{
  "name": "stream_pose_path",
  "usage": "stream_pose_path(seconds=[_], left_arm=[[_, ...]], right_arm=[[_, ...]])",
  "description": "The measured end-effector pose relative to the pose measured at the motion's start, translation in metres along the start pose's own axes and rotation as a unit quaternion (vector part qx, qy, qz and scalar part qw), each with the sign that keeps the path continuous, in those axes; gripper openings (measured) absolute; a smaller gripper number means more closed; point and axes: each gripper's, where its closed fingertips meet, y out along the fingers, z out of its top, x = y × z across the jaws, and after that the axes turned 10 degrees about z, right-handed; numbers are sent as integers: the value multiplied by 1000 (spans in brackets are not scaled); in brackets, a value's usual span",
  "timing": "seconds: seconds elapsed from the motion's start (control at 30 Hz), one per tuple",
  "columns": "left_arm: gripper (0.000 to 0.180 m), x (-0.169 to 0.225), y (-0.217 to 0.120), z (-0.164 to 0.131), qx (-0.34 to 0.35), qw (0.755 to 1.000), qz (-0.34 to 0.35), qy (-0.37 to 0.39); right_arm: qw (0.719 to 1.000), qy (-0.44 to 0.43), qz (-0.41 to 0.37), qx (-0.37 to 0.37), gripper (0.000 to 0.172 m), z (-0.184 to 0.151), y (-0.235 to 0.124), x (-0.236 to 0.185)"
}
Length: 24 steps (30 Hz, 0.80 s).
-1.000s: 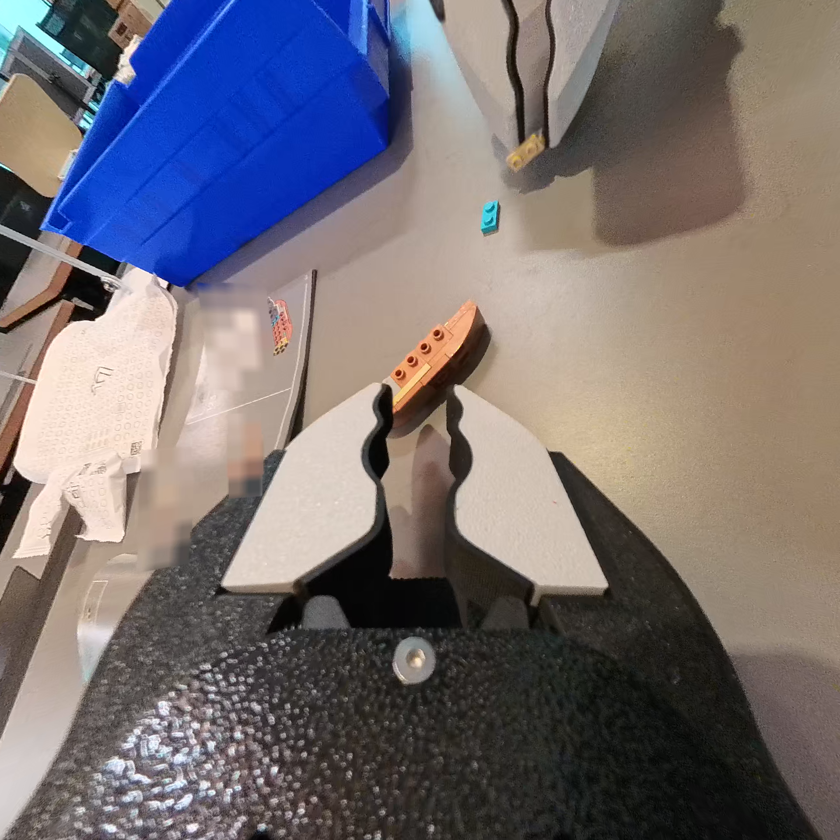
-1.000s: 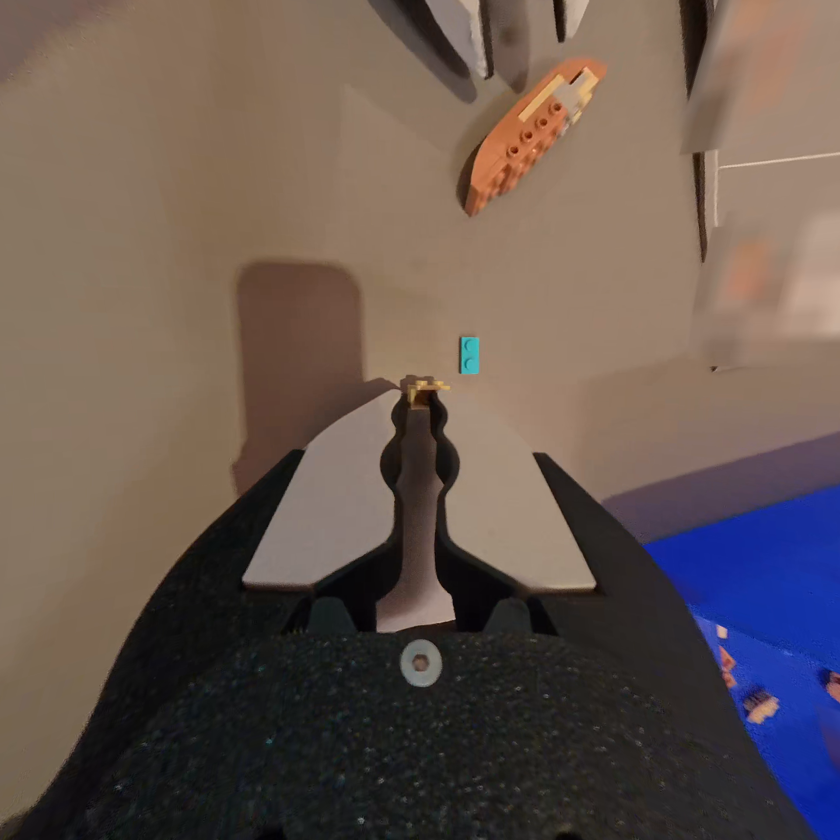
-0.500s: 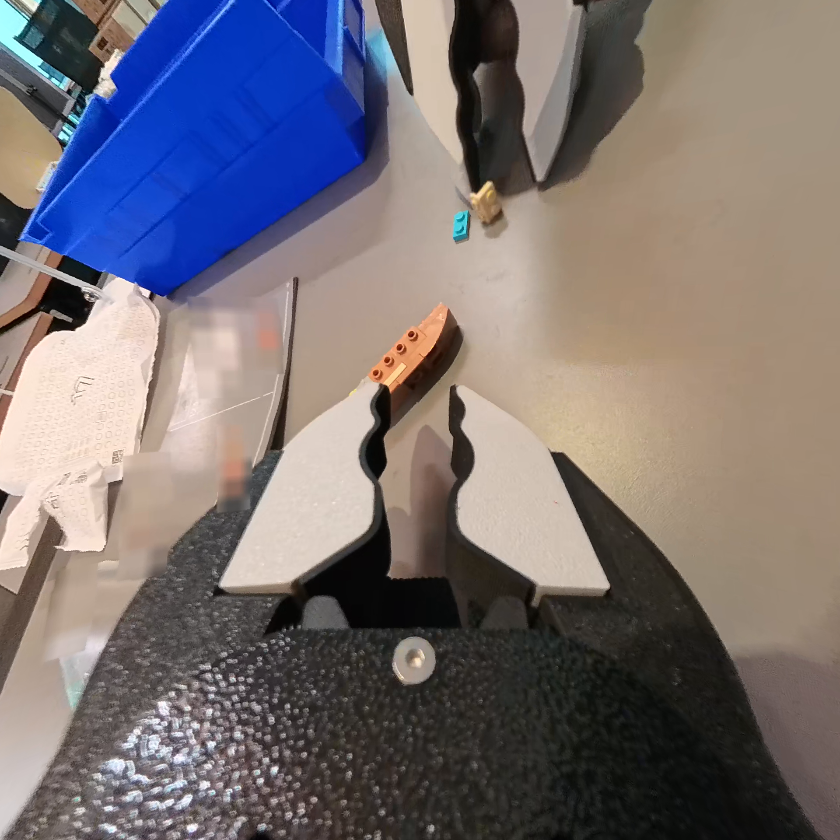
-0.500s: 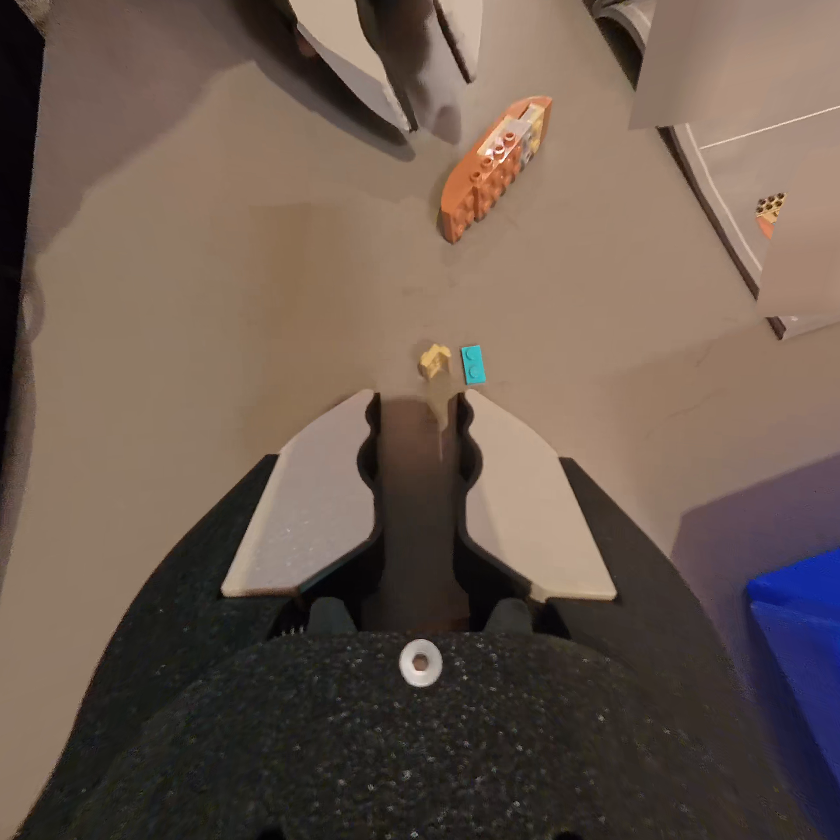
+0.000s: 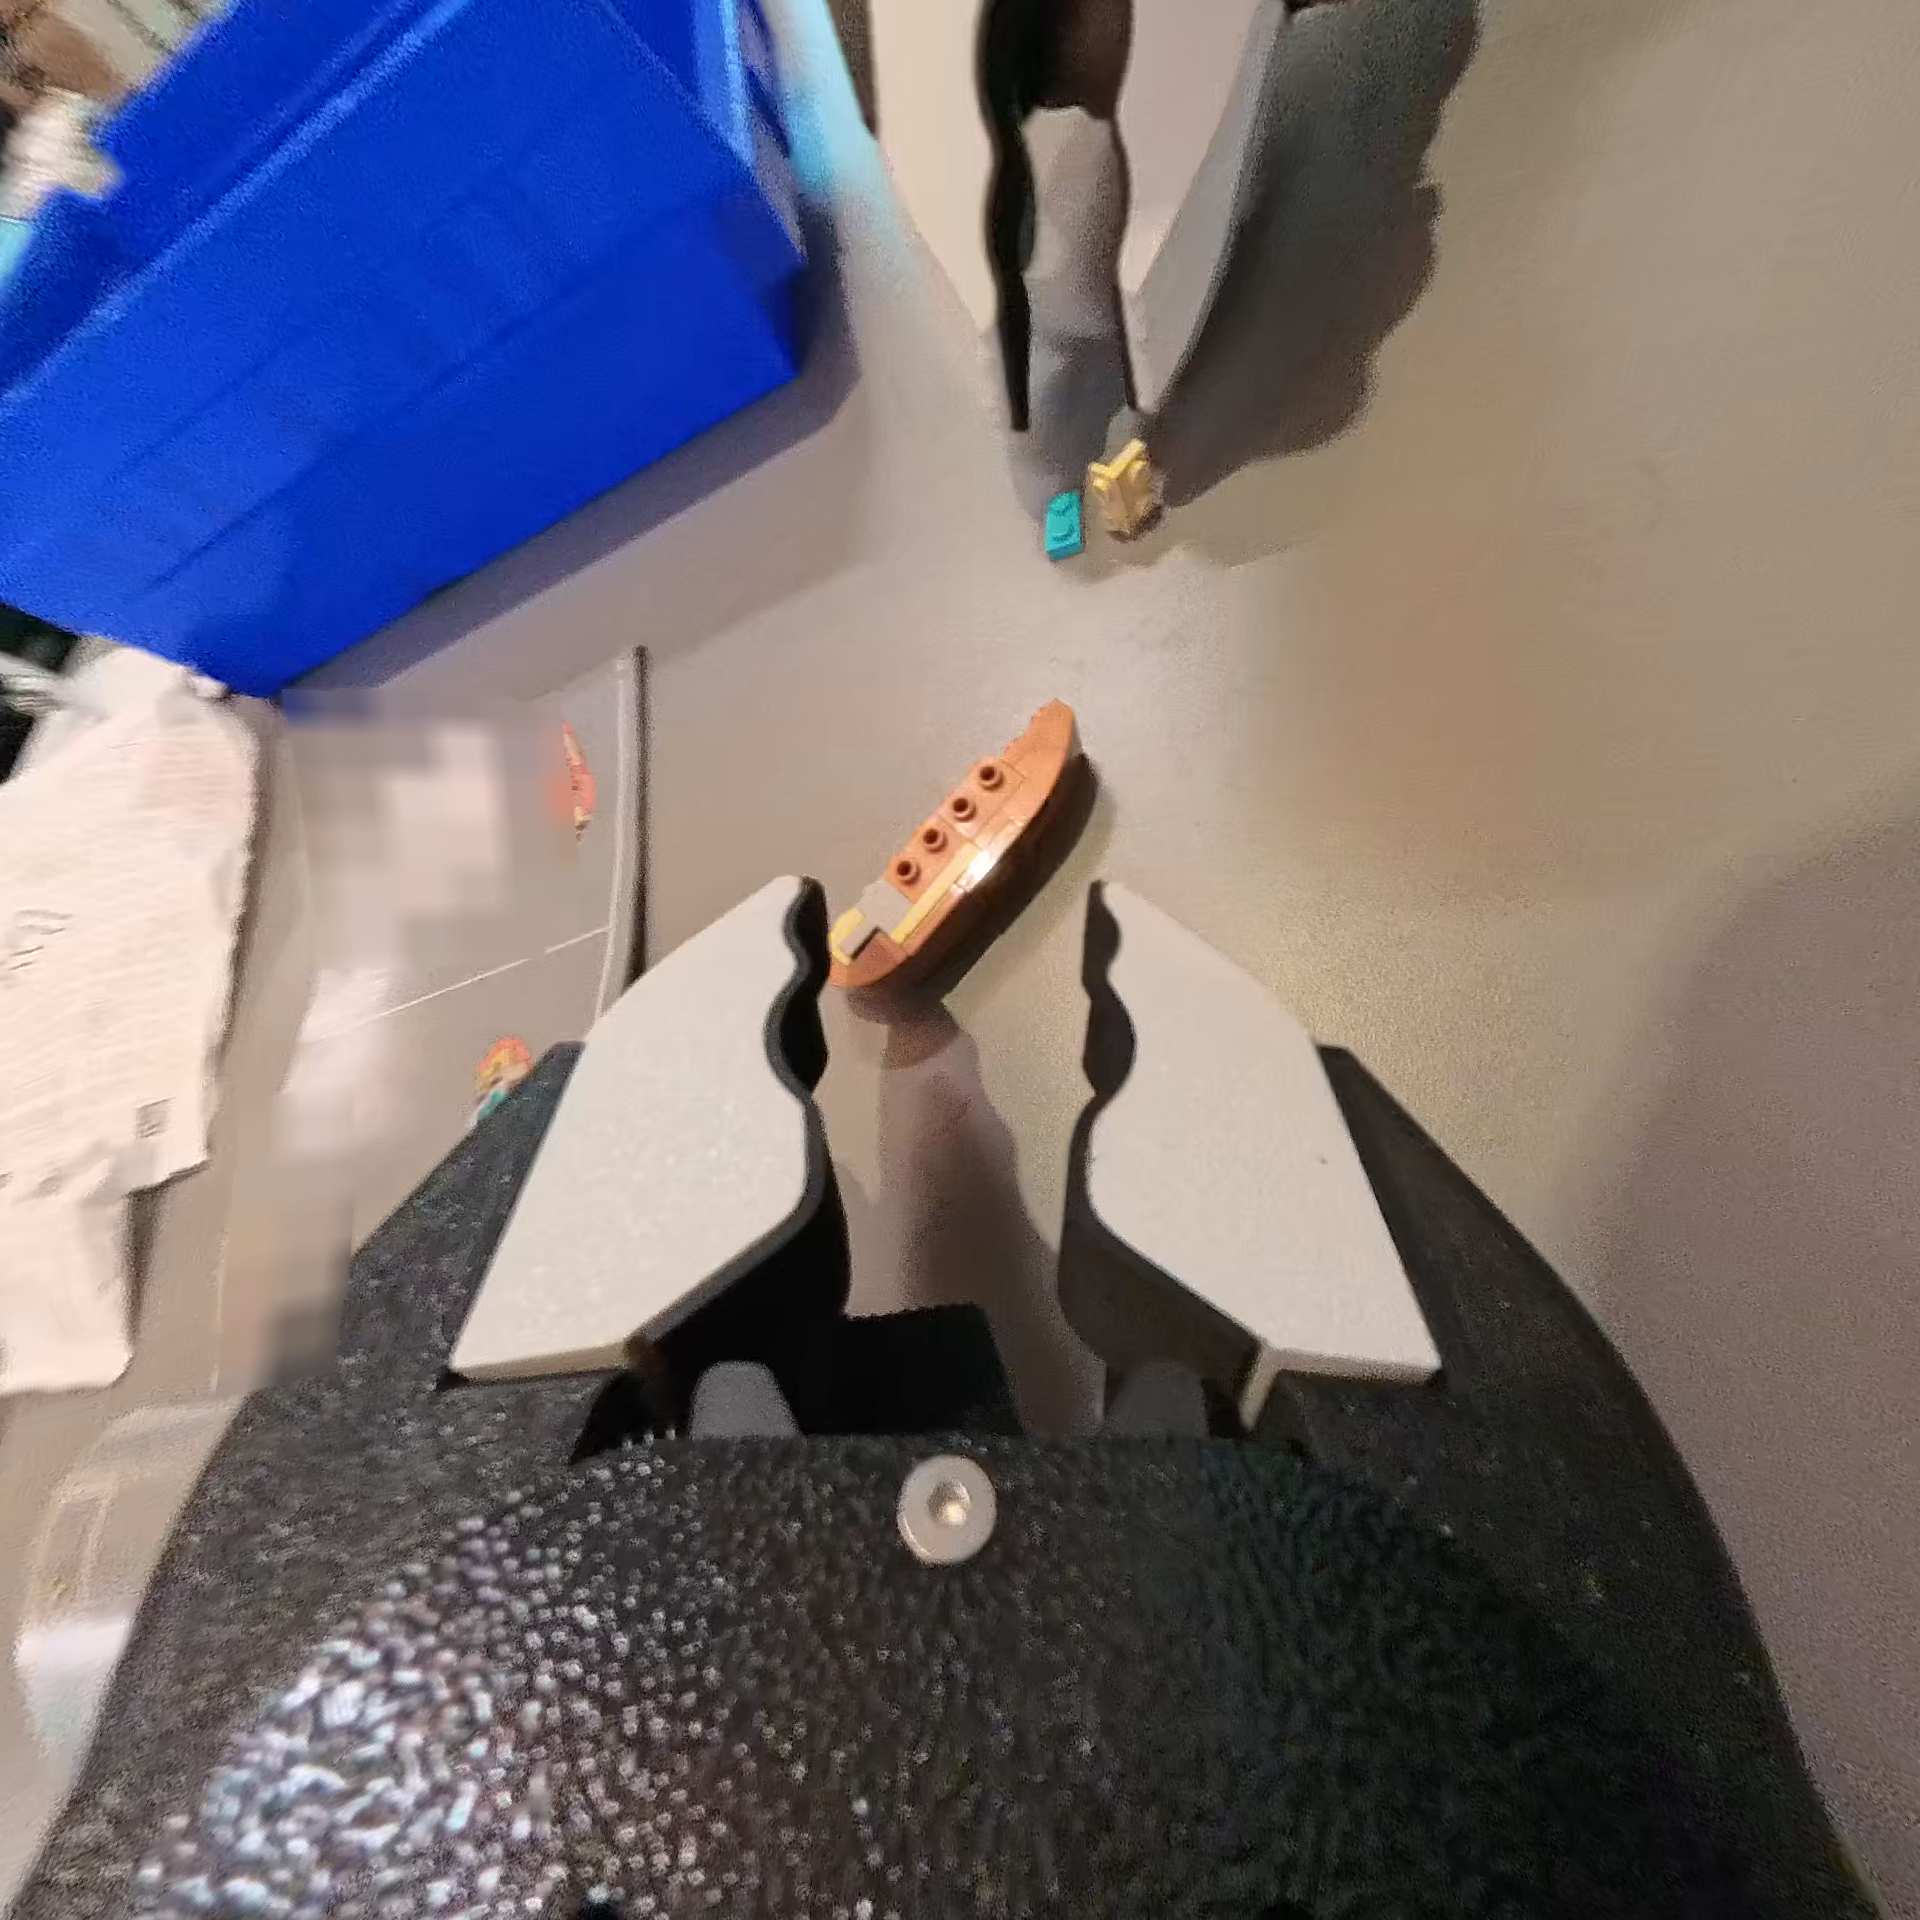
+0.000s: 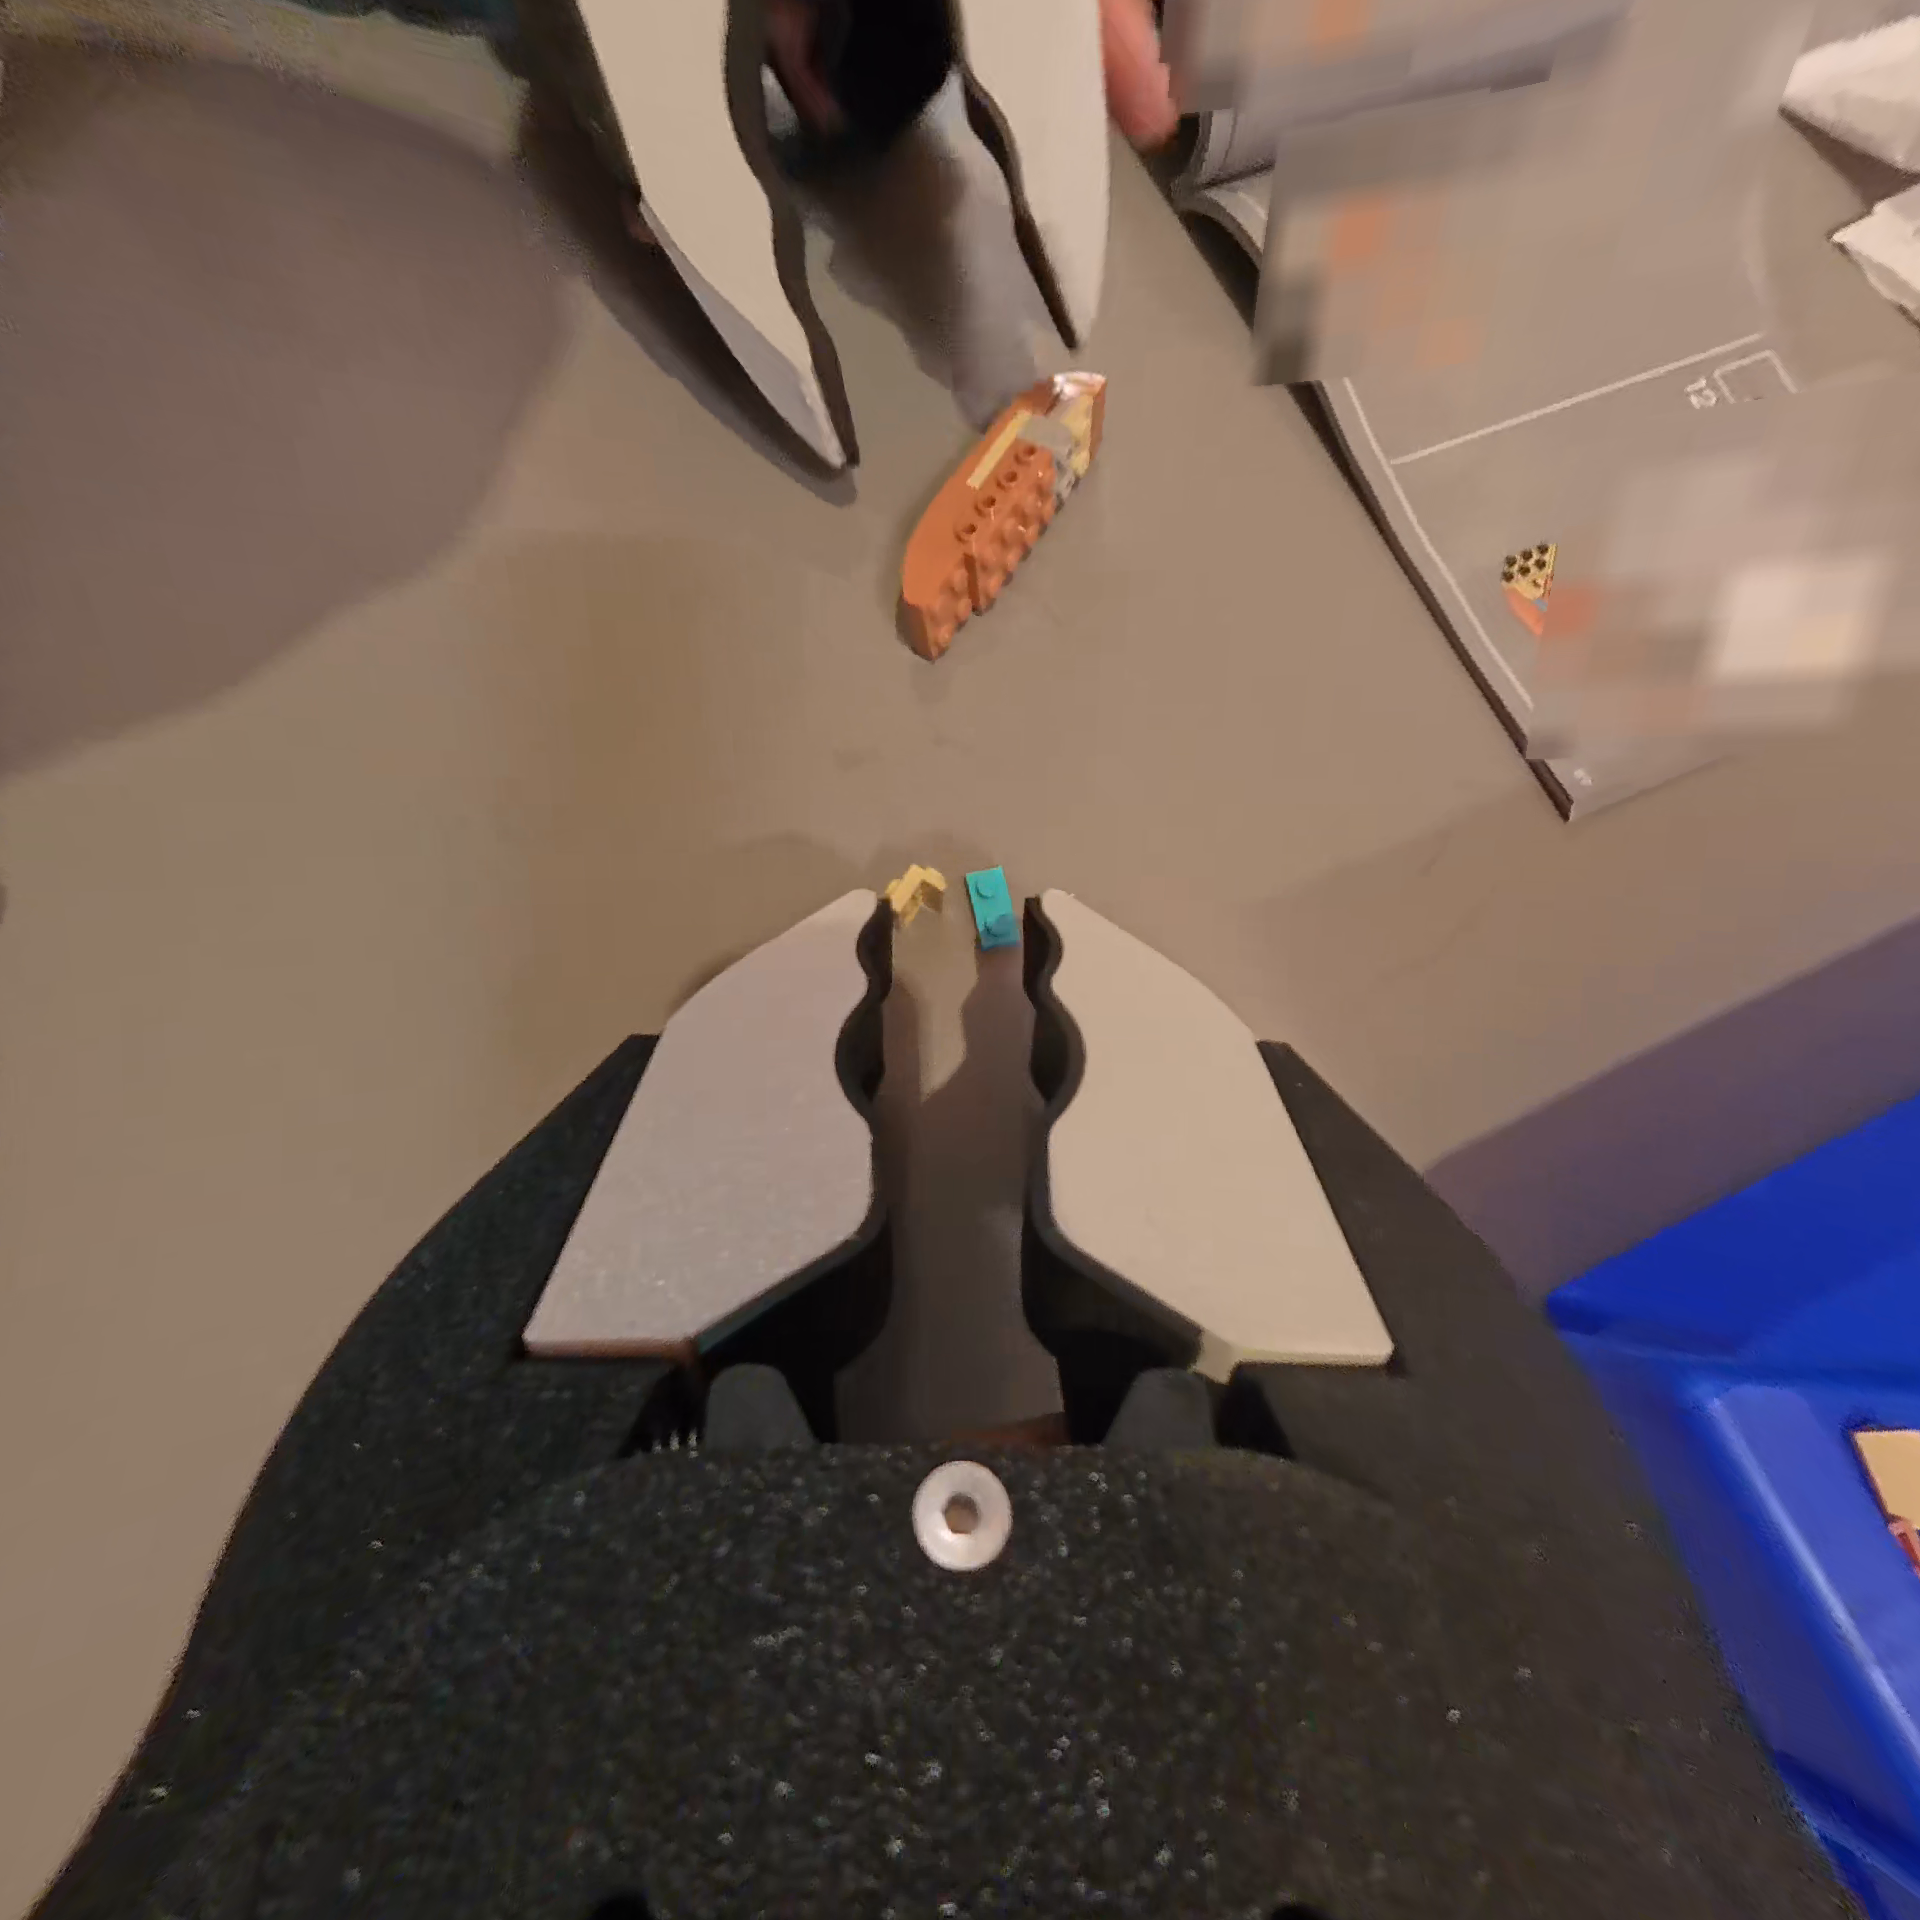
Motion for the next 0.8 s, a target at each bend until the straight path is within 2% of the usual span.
stream_pose_path(seconds=[0.07,0.2,0.23,0.33,0.37,0.5,0.6,0.7,0.8], left_arm=[[52,3,3,-5,-15,998,-54,21],[57,-9,15,-10,-44,990,-108,75],[54,-10,17,-9,-46,988,-126,74],[25,-4,21,-8,-56,980,-167,89],[23,-3,22,-10,-65,980,-164,96],[21,4,17,-9,-61,982,-136,115],[21,4,16,-6,-52,986,-62,147],[21,7,14,-2,-42,982,10,182],[20,10,11,6,-17,973,69,221]], right_arm=[[1000,-11,4,7,24,4,0,-4],[999,-32,6,5,24,7,4,-10],[999,-35,4,5,24,7,4,-11],[999,-30,-4,19,24,16,5,-10],[999,-26,-9,25,24,20,6,-9],[997,-31,-58,39,24,35,11,1],[995,-34,-91,17,24,36,19,6],[997,3,-83,4,24,37,32,3],[998,54,-38,3,28,39,44,-4]])
